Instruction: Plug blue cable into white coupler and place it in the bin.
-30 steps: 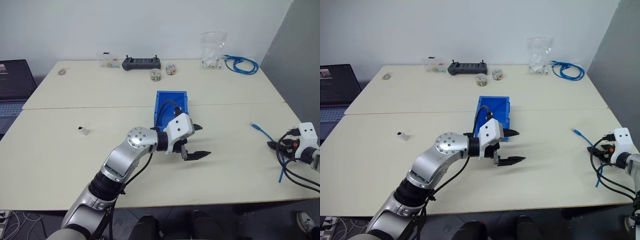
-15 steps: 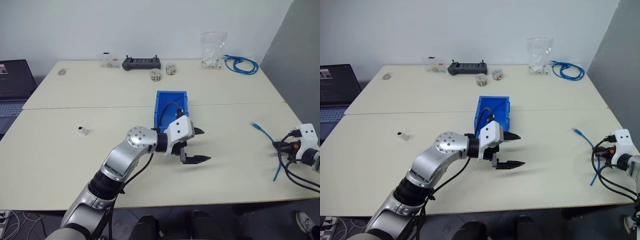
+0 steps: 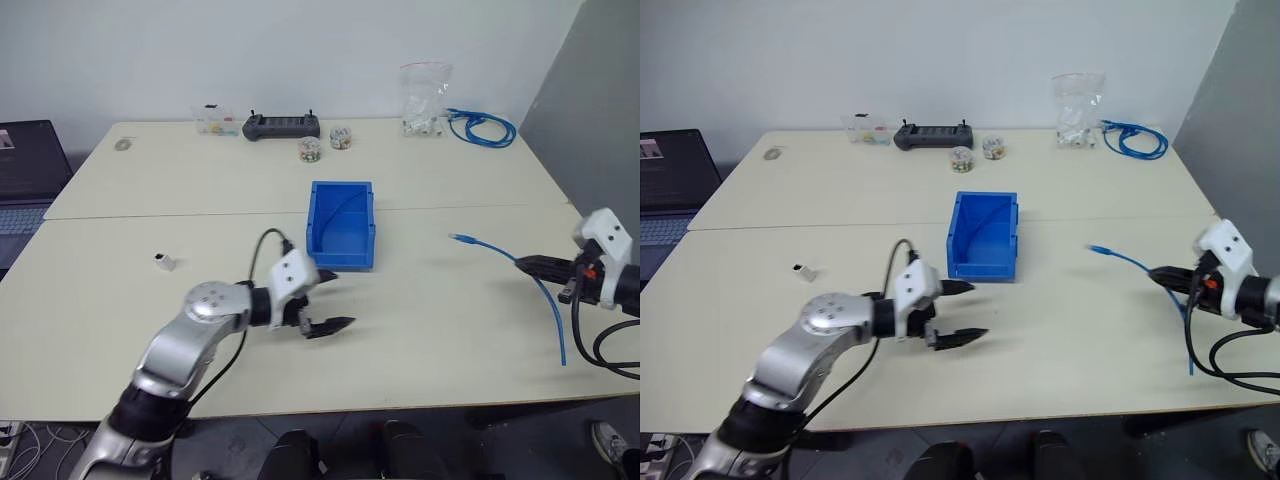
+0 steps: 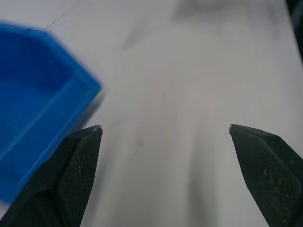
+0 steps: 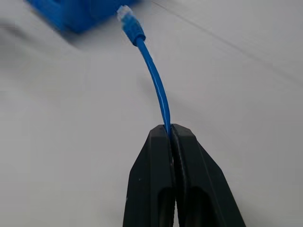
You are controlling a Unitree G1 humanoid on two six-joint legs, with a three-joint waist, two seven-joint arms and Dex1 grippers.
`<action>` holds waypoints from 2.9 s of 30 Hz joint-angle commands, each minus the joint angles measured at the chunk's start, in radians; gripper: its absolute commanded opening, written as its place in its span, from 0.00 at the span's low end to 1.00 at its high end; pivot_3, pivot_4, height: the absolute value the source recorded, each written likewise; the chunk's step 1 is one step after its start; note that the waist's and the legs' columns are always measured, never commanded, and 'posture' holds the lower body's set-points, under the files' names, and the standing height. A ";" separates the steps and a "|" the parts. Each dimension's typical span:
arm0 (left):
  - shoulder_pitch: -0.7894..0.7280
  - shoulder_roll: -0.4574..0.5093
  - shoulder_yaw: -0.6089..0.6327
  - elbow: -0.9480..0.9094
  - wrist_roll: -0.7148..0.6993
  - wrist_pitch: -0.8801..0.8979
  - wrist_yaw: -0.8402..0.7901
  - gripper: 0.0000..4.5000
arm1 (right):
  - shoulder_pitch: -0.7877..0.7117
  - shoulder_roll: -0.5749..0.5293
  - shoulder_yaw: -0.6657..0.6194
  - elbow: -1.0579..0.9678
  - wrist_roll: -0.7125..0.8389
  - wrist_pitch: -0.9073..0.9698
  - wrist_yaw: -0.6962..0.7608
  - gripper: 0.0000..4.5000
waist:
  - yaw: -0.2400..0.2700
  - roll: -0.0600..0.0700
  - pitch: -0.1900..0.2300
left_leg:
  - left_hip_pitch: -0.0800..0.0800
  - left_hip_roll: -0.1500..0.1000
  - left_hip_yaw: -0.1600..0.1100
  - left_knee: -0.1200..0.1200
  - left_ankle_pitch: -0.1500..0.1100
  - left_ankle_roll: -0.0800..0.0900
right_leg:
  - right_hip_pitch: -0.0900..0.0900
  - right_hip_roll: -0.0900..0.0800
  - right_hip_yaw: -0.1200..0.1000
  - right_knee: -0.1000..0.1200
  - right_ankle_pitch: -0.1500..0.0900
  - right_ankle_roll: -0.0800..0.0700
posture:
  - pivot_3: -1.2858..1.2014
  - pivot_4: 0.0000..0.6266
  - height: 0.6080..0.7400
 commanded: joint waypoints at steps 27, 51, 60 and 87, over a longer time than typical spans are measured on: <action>0.361 0.215 0.232 0.166 0.085 -0.381 -0.084 1.00 | -0.527 0.647 0.735 0.484 -0.384 -0.174 0.039 0.47 | 0.001 -0.003 0.001 | -0.001 -0.001 -0.002 -0.001 0.000 0.000 | -0.002 -0.003 -0.003 0.000 0.004 -0.009 | 0.52 0.24 1.00; 0.084 0.184 -0.044 0.404 0.266 -0.473 -0.122 0.74 | -0.217 0.381 0.476 -0.143 -0.074 0.187 0.019 0.92 | 0.001 -0.002 0.000 | 0.000 -0.002 -0.002 -0.001 0.000 0.000 | -0.001 -0.004 -0.004 0.000 0.004 -0.009 | 0.52 0.24 1.00; 0.053 0.224 -0.108 0.438 0.326 -0.405 -0.122 0.33 | -0.210 0.370 0.441 -0.193 -0.001 0.219 -0.004 0.92 | -0.004 0.003 -0.004 | 0.002 -0.001 -0.002 -0.002 0.000 0.000 | -0.001 -0.003 -0.003 0.001 0.002 -0.004 | 0.52 0.24 1.00; -0.194 0.029 0.087 0.114 -0.385 0.451 -0.195 0.05 | -0.052 0.394 0.269 -0.361 0.303 0.275 -0.147 0.92 | -0.002 -0.004 -0.001 | -0.001 0.002 -0.003 -0.001 0.000 0.000 | -0.002 0.000 -0.003 0.000 0.001 -0.004 | 0.52 0.24 1.00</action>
